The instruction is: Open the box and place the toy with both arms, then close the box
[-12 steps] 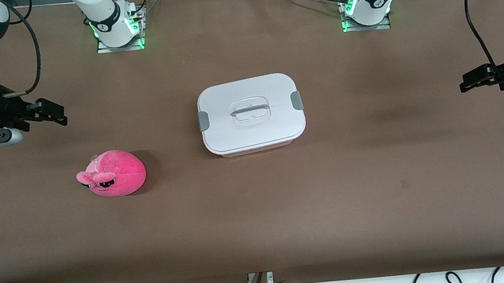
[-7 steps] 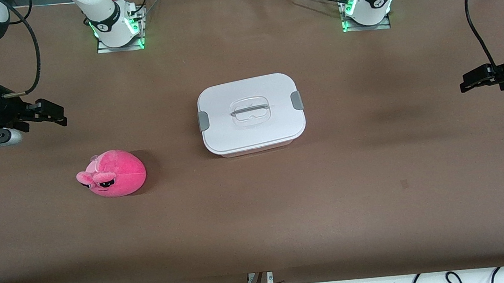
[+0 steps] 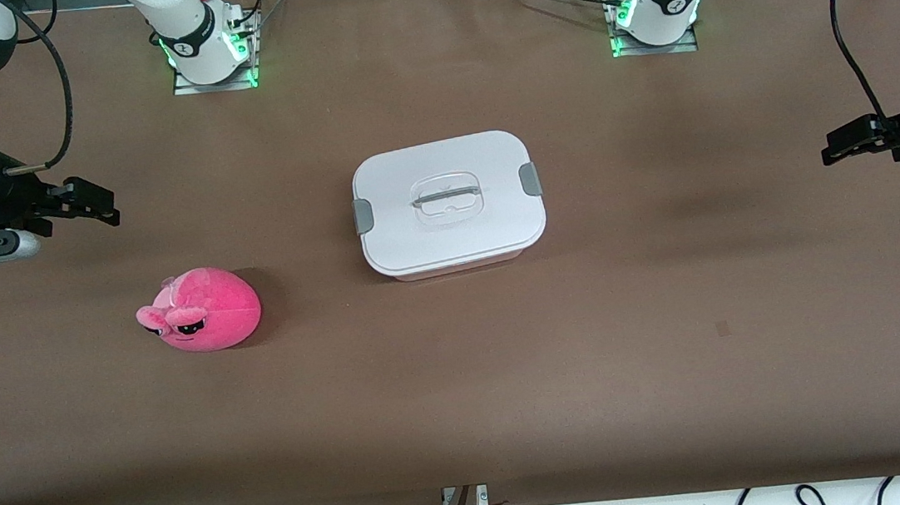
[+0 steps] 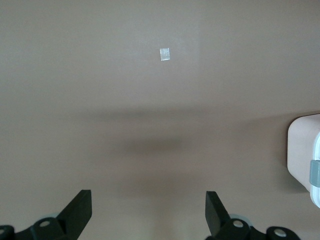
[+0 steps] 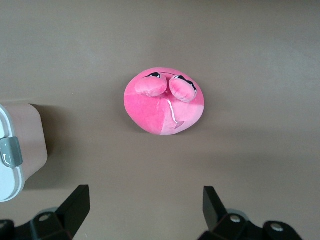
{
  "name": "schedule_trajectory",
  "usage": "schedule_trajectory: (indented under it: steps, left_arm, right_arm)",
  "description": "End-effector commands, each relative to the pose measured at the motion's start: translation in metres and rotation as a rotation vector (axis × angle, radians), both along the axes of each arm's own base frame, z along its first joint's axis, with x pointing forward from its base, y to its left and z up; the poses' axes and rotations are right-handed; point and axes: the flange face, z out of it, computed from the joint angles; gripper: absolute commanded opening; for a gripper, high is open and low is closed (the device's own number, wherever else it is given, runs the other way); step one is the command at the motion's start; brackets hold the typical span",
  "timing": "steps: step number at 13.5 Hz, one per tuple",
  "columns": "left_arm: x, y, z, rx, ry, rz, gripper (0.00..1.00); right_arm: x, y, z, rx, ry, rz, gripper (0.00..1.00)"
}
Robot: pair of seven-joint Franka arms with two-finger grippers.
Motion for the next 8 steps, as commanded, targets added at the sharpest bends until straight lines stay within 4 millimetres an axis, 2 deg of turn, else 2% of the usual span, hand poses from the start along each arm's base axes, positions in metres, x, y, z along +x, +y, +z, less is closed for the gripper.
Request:
schedule_trajectory:
  steps: [1,3,4,6,8]
  left_arm:
    - [0.004,-0.008,-0.004,0.014,0.018,-0.034,1.00]
    - [0.007,-0.012,-0.013,0.014,0.034,-0.037,1.00]
    - [0.007,-0.020,-0.013,0.011,0.038,-0.052,1.00]
    - [0.011,-0.059,-0.031,0.010,0.068,-0.115,1.00]
    - [0.008,-0.108,-0.033,0.013,0.071,-0.196,1.00]
  right_arm:
    - [-0.003,-0.001,0.003,-0.003,0.001,0.004,1.00]
    - [-0.003,0.000,0.004,-0.002,-0.004,0.007,1.00]
    - [-0.002,0.000,0.003,-0.002,-0.002,0.007,1.00]
    - [-0.003,0.000,0.004,-0.002,-0.002,0.007,1.00]
    - [-0.003,0.000,0.003,-0.001,0.001,0.007,1.00]
